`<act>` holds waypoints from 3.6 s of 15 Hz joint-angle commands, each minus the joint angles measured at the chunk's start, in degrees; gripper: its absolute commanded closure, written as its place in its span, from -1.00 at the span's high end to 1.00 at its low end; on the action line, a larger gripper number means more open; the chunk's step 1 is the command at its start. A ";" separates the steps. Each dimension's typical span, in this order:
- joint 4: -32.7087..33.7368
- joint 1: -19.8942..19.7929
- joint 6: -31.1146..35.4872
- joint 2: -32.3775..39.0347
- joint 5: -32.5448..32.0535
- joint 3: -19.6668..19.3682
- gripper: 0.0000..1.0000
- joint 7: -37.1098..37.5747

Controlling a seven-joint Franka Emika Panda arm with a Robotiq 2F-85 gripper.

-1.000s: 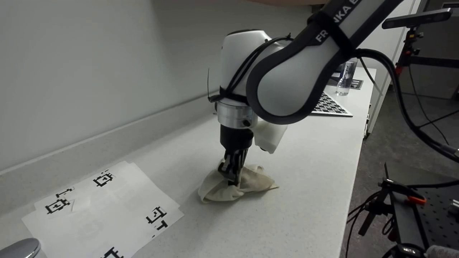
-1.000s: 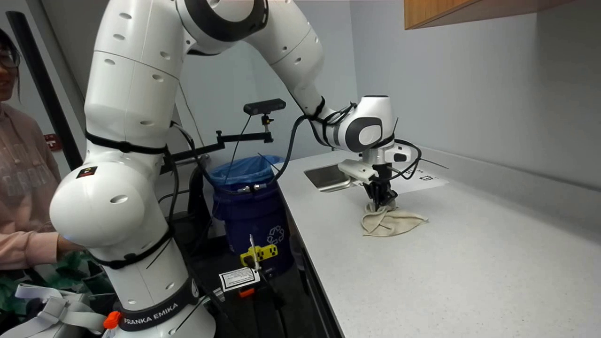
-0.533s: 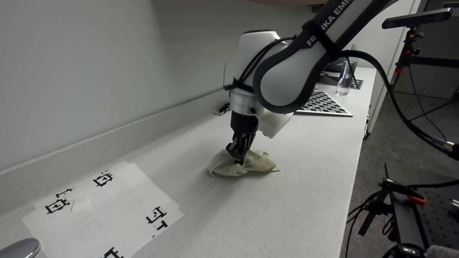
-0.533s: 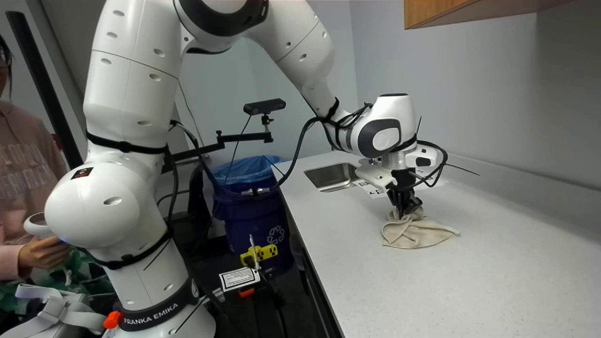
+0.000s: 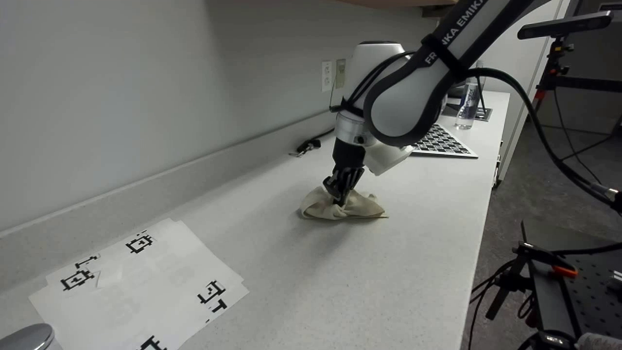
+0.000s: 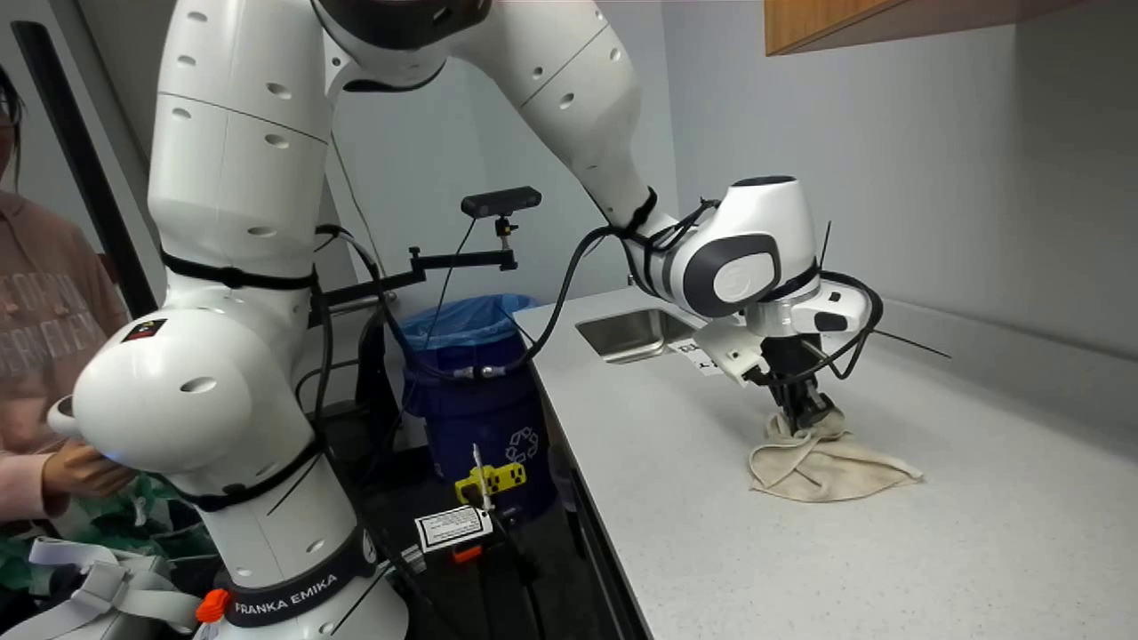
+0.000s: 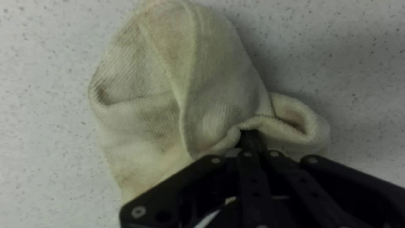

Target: Use the cloth to wipe the surface

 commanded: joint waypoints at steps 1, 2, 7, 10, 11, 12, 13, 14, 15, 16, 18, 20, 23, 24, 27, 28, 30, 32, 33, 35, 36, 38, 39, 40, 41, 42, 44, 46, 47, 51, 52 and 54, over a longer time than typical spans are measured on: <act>-0.95 -0.73 0.41 -0.71 1.43 1.25 -1.00 -0.41; -0.37 -0.45 0.10 -0.29 1.44 1.62 -1.00 -0.57; 3.45 0.80 -2.12 2.84 2.15 6.77 -1.00 -2.64; 5.92 0.78 -2.96 5.15 3.83 11.43 -1.00 -5.22; 6.55 0.88 -3.30 5.81 4.19 12.77 -1.00 -6.12; 7.11 0.94 -3.73 6.39 4.66 13.99 -1.00 -7.18; 7.53 0.88 -4.42 6.92 5.35 15.60 -1.00 -8.58; 7.81 0.73 -5.19 7.31 6.20 17.05 -1.00 -10.06; 7.74 0.69 -6.02 7.58 7.04 18.72 -1.00 -11.82; 7.54 0.92 -6.87 7.72 7.61 19.99 -1.00 -13.39; 6.42 1.64 -8.06 7.50 8.16 22.16 -1.00 -16.12; 5.67 2.05 -9.80 7.16 8.29 24.13 -1.00 -18.98; 6.14 2.64 -12.56 7.20 8.57 25.26 -1.00 -21.73; 6.35 3.13 -12.86 7.15 8.01 24.64 -1.00 -21.65; 7.04 3.78 -12.42 7.16 6.53 22.23 -1.00 -20.63; 7.24 3.76 -12.14 7.08 6.06 21.17 -1.00 -19.99; 7.33 3.28 -11.70 6.68 5.72 19.31 -1.00 -19.37; 7.14 2.59 -11.10 6.04 5.57 17.03 -1.00 -18.73; 6.93 2.16 -10.76 5.62 5.59 15.82 -1.00 -18.45; 6.47 1.08 -9.96 4.79 5.98 13.61 -1.00 -17.87; 6.18 0.34 -9.63 4.33 6.37 12.64 -1.00 -17.66; 5.47 -1.29 -8.77 3.48 7.03 10.85 -1.00 -17.16; 5.09 -2.12 -8.23 3.03 7.29 10.05 -1.00 -16.82; 4.58 -2.92 -7.42 2.57 7.49 9.27 -1.00 -16.39; 3.74 -3.83 -6.57 1.73 7.88 8.59 -1.00 -15.86; 3.23 -4.70 -5.63 1.36 8.20 8.05 -1.00 -15.49; 1.93 -6.53 -3.76 0.34 9.30 7.18 -1.00 -14.49; 0.49 -8.06 -2.07 -0.73 10.58 6.56 -1.00 -13.97; -0.03 -8.63 -1.49 -1.12 11.03 6.30 -1.00 -13.71; -0.27 -9.17 -1.21 -0.69 11.56 6.54 -1.00 -13.19; 0.30 -8.51 -1.71 0.00 11.17 6.84 -1.00 -12.84; 0.98 -7.09 -2.50 1.02 10.74 7.99 -1.00 -12.46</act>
